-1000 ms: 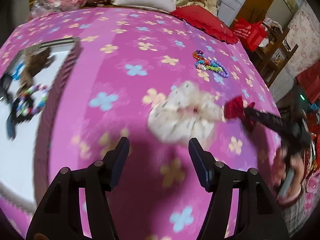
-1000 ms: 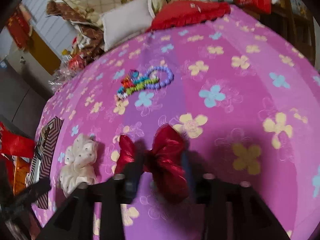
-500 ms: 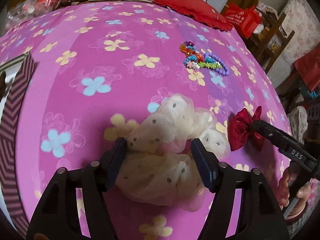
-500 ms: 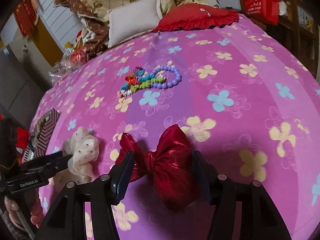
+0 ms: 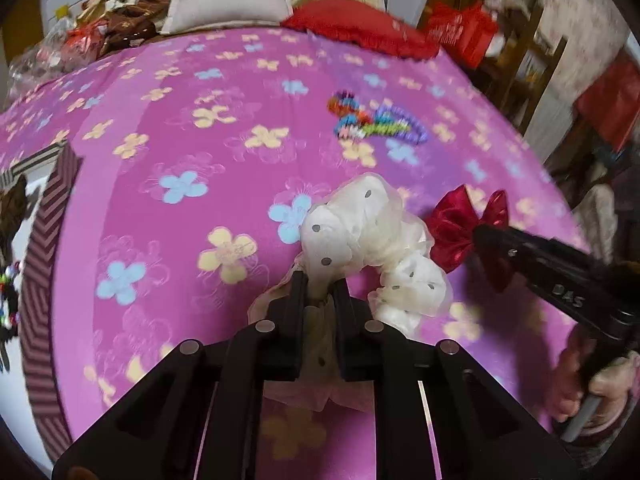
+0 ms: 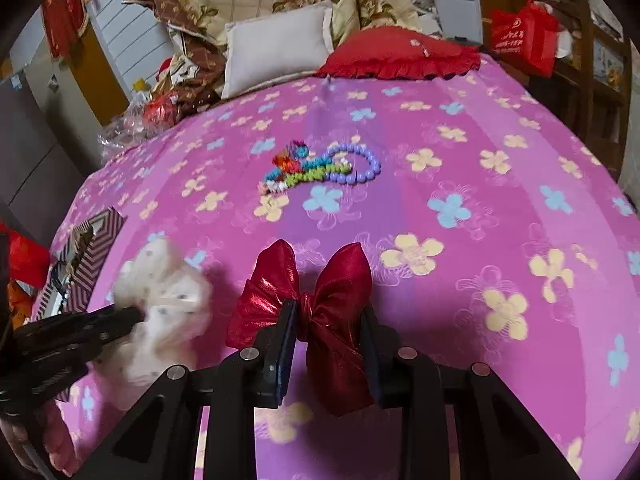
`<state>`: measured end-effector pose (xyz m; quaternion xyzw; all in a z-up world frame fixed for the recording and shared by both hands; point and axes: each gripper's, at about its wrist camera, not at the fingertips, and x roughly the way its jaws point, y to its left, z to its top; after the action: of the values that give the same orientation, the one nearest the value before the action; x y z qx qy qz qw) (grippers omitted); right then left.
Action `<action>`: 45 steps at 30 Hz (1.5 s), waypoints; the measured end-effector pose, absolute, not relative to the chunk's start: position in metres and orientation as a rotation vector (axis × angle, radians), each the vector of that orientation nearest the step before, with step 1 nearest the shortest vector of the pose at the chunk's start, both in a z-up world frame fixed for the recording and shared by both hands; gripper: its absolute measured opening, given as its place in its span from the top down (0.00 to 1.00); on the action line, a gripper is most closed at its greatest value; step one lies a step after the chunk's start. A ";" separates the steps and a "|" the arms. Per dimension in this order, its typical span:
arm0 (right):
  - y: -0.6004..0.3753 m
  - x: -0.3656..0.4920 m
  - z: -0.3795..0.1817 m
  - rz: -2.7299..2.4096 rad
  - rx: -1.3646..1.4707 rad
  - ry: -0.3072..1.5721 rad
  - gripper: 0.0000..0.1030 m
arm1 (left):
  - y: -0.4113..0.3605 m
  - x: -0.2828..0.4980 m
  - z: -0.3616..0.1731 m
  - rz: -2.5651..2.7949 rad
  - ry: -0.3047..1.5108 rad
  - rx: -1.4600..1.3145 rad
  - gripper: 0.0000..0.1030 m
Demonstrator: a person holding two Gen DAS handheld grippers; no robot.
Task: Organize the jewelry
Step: 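Grasp the white polka-dot scrunchie with the left tool while the right tool holds the red bow, then carry the scrunchie and red bow into the tray and open both tools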
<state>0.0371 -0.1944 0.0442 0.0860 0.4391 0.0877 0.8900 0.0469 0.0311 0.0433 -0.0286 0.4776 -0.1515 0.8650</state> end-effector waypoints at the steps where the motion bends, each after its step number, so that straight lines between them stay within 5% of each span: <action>1: -0.193 0.034 0.050 0.177 0.172 0.905 0.72 | 0.037 0.041 0.051 -0.327 0.985 -0.080 0.89; 12: -0.119 0.005 0.107 0.259 0.089 0.865 0.72 | 0.158 -0.027 0.111 -0.192 0.801 -0.184 0.89; 24: 0.072 0.000 0.112 0.538 -0.066 0.918 0.72 | 0.327 -0.055 0.064 0.233 0.867 -0.296 0.89; 37: 0.206 -0.004 0.056 0.667 -0.215 1.030 0.72 | 0.387 -0.050 0.019 0.331 0.979 -0.387 0.88; 45: 0.227 -0.001 0.035 0.634 -0.250 1.049 0.67 | 0.392 -0.051 0.027 0.292 0.930 -0.436 0.78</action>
<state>-0.0005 0.2273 0.0355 -0.1170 0.4909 0.2967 0.8107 -0.0513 0.3920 0.0270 -0.2076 0.4430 0.1393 0.8609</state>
